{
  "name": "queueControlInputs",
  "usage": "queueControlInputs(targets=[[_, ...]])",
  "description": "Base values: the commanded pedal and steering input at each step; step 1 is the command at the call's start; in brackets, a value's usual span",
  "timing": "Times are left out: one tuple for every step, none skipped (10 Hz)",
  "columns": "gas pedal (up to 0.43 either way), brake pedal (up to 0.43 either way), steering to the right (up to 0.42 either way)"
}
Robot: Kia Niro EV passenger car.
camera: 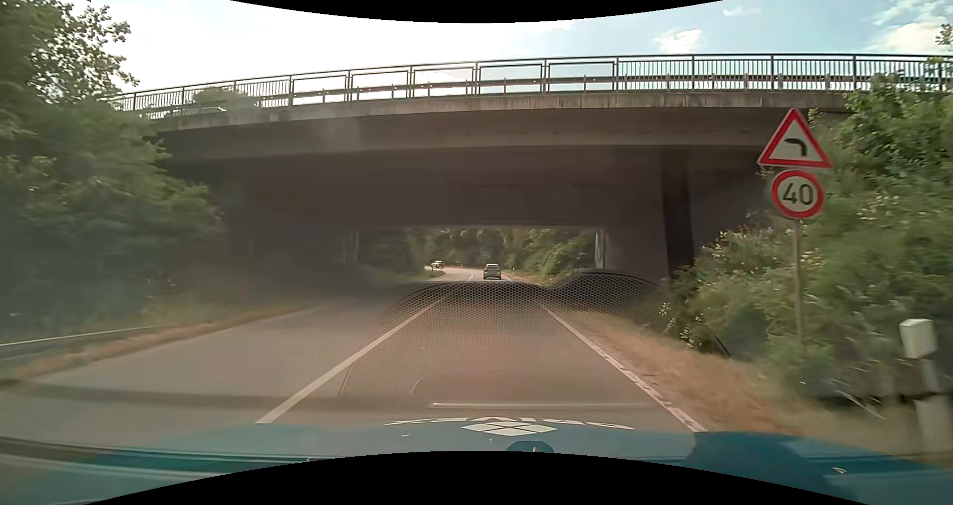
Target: Follow the waypoints while adhering to traffic rules and regulations
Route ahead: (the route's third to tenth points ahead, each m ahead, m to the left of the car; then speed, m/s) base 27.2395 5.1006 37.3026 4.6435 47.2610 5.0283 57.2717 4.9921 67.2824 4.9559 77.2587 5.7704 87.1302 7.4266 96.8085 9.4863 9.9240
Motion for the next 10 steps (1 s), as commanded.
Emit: queueControlInputs(targets=[[0.157,0.000,0.000],[0.157,0.000,0.000],[0.157,0.000,0.001],[0.157,0.000,0.000],[0.157,0.000,0.001],[0.157,0.000,0.001],[0.157,0.000,0.001],[0.157,0.000,0.001],[0.157,0.000,0.001],[0.157,0.000,0.001]])
